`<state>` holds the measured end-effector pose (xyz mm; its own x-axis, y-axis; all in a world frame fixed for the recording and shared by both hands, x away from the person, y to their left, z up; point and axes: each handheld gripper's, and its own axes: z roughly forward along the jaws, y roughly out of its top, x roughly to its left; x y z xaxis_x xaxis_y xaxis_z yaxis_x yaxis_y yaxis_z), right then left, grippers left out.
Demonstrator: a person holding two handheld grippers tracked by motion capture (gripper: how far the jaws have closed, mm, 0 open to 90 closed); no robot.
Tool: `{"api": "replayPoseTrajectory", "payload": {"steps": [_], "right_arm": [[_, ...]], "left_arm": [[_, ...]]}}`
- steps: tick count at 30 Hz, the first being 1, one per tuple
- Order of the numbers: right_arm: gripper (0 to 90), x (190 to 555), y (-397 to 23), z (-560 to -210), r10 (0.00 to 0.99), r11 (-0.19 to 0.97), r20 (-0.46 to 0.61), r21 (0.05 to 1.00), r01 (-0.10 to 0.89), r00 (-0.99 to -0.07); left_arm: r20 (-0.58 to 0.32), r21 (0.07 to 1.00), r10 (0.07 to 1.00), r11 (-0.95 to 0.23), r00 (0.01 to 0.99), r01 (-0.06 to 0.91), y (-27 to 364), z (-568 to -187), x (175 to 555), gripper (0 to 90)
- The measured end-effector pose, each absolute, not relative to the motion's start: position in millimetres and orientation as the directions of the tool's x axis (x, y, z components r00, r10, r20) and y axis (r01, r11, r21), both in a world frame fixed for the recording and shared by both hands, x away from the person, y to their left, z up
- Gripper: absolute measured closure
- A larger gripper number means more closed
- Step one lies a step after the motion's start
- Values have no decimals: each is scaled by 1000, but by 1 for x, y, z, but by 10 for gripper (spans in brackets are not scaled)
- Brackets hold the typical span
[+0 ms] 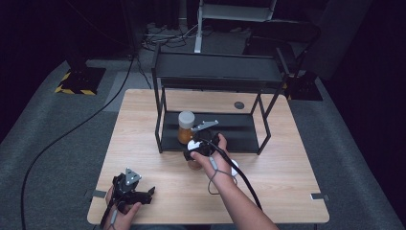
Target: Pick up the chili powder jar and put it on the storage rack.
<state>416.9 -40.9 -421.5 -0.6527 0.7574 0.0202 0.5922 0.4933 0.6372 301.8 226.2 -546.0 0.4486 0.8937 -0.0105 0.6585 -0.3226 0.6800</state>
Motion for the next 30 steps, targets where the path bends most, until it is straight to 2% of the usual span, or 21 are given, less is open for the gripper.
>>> {"api": "replayPoseTrajectory", "payload": {"steps": [9, 14, 18, 30], "right_arm": [[155, 421, -38, -426, 759, 518, 32, 575, 633, -650], [222, 424, -35, -429, 748, 536, 54, 539, 651, -661], [298, 425, -34, -430, 755, 547, 32, 518, 657, -654], [311, 423, -34, -429, 756, 560, -2, 521, 645, -655]], "left_arm": [[-10, 680, 893, -324, 450, 657, 226, -546, 302, 2], [-11, 680, 893, -323, 450, 658, 226, -546, 302, 2], [-10, 682, 893, -323, 451, 656, 226, -546, 302, 2], [-10, 682, 892, -324, 451, 656, 226, -546, 302, 2]]}}
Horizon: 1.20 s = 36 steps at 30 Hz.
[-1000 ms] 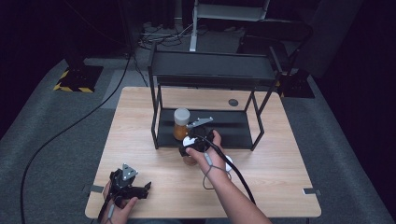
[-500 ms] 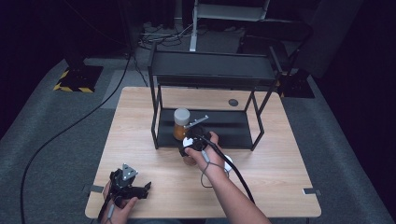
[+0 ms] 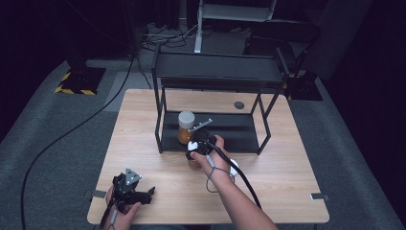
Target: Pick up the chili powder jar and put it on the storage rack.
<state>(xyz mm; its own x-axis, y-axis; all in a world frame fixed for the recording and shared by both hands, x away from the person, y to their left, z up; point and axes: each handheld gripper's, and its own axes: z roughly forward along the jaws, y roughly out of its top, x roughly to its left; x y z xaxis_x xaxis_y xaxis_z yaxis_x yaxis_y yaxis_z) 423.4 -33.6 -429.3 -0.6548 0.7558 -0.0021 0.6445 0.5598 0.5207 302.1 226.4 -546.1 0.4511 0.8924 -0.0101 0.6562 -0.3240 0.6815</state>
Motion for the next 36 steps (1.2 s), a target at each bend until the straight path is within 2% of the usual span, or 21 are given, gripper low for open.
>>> {"api": "replayPoseTrajectory", "payload": {"steps": [17, 36], "right_arm": [[311, 418, -42, -407, 753, 556, -8, 542, 630, -658], [311, 430, -50, -383, 759, 540, 0, 557, 631, -651]], "left_arm": [[-10, 681, 892, -324, 451, 657, 226, -546, 302, 2], [-10, 681, 892, -324, 451, 656, 226, -546, 302, 2]]}}
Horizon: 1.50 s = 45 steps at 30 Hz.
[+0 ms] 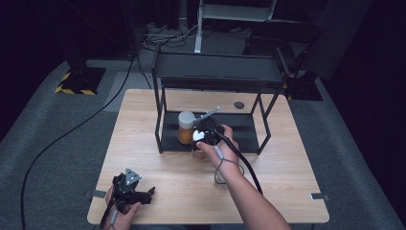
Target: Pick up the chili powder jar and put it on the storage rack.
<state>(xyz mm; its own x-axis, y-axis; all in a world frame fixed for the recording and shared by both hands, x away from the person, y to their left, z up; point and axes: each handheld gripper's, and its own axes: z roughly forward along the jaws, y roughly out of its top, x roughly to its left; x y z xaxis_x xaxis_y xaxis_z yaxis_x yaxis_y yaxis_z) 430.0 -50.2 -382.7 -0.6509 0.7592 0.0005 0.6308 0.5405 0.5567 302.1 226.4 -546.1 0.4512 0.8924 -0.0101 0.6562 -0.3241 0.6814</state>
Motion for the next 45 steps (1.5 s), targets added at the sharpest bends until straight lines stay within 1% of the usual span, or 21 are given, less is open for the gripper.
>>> {"api": "replayPoseTrajectory", "payload": {"steps": [24, 45], "right_arm": [[311, 464, -54, -380, 762, 541, 7, 542, 643, -647], [311, 502, -63, -392, 783, 525, 4, 533, 664, -623]], "left_arm": [[-10, 681, 892, -325, 452, 656, 226, -546, 302, 2], [-11, 680, 891, -326, 454, 656, 227, -546, 302, 2]]}}
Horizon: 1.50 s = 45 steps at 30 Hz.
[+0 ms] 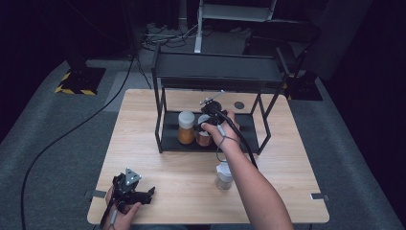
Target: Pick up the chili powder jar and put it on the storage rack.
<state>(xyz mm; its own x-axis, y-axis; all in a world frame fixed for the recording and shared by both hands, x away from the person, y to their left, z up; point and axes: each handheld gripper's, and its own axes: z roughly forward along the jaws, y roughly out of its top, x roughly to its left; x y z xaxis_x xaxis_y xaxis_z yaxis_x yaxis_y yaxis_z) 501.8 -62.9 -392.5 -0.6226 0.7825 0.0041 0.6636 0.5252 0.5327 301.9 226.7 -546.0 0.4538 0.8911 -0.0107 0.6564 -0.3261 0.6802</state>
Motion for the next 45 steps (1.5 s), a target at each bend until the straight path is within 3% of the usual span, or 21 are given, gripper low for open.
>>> {"api": "replayPoseTrajectory", "payload": {"steps": [30, 38, 45], "right_arm": [[305, 520, -70, -414, 796, 508, 32, 508, 696, -604], [186, 515, -71, -412, 795, 500, 35, 527, 687, -606], [164, 503, -78, -398, 795, 486, 31, 566, 666, -606]], "left_arm": [[-11, 680, 891, -326, 454, 656, 227, -546, 302, 2], [-10, 680, 891, -327, 454, 656, 227, -546, 302, 2], [-10, 681, 891, -326, 454, 655, 227, -546, 302, 2]]}}
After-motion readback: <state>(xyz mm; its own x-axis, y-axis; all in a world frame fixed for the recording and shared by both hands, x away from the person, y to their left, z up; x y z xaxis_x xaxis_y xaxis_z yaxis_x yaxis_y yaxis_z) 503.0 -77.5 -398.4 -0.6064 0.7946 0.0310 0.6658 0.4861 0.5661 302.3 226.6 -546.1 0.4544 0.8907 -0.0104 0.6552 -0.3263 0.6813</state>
